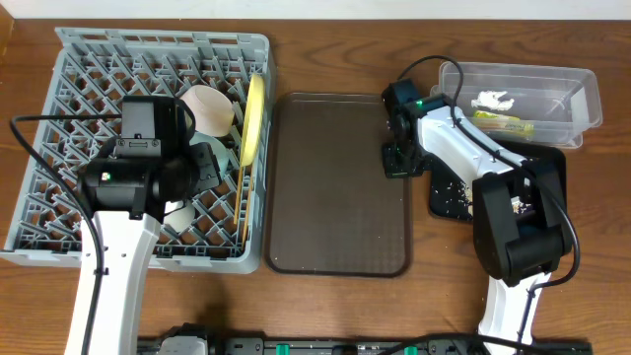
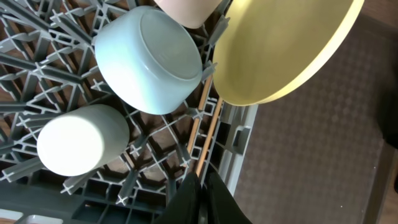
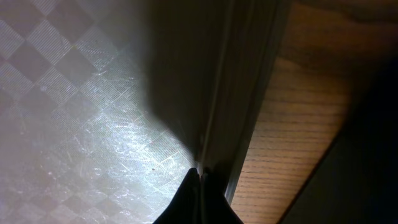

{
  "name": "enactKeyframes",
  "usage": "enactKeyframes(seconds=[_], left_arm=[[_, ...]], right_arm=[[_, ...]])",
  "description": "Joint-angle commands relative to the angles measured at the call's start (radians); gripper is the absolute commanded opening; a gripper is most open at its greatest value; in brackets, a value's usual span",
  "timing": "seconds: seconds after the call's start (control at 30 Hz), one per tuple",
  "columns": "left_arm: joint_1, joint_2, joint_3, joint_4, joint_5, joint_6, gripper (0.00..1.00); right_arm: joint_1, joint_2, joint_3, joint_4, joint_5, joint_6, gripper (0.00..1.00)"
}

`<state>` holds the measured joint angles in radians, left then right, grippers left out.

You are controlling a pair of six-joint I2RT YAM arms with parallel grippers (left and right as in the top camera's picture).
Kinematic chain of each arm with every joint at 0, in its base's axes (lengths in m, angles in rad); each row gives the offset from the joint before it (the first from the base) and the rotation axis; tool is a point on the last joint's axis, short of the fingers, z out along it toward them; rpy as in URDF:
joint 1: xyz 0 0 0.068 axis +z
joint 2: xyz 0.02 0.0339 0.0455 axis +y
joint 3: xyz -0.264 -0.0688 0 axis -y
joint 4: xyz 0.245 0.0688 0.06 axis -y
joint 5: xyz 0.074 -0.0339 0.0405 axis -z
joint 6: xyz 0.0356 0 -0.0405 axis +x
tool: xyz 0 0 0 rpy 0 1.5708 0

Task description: Sort waste into correct bins and load items into the dishwasher

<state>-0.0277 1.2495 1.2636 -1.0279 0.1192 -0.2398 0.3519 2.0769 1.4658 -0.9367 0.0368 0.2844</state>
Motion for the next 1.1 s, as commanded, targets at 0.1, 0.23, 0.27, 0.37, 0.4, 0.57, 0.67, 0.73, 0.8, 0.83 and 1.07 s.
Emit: enactKeyframes(seconds=[0.1,0.23,0.27,0.37,0.4,0.57,0.67,0.73,0.8,0.83,1.07], left_arm=[[0.005,0.005,0.0,-0.008,0.004,-0.009,0.08],[0.005,0.005,0.0,-0.01,0.004,-0.009,0.09],[0.005,0.005,0.0,-0.011,0.004,-0.009,0.09],[0.005,0.005,0.0,-0.011,0.004,-0.009,0.09],[0.005,0.005,0.0,-0.011,0.004,-0.009,0.09],[0.005,0.005,0.0,-0.011,0.004,-0.009,0.09],[0.005,0.005,0.0,-0.011,0.004,-0.009,0.09],[0.005,0.006,0.0,-0.011,0.004,-0.009,0.09],[0.005,0.006,0.0,-0.011,0.004,-0.009,0.09],[0.005,0.006,0.0,-0.011,0.004,-0.009,0.09],[0.005,0.006,0.0,-0.011,0.004,-0.009,0.09]], right_arm=[[0.001,0.016,-0.008,-0.007,0.124,0.083,0.01],[0.0,0.016,-0.008,-0.01,0.16,0.105,0.01],[0.0,0.016,-0.008,-0.01,0.169,0.105,0.01],[-0.006,0.016,-0.008,-0.014,0.187,0.105,0.01],[-0.01,0.016,-0.008,-0.017,0.195,0.105,0.01],[-0.032,0.016,-0.008,-0.03,0.23,0.103,0.01],[-0.047,0.016,-0.008,-0.036,0.235,0.1,0.01],[-0.057,0.016,-0.008,-0.039,0.237,0.085,0.02],[-0.066,0.016,-0.008,-0.04,0.236,0.077,0.02],[-0.071,0.016,-0.008,-0.04,0.236,0.077,0.01],[-0.074,0.015,-0.007,-0.04,0.21,0.012,0.04]])
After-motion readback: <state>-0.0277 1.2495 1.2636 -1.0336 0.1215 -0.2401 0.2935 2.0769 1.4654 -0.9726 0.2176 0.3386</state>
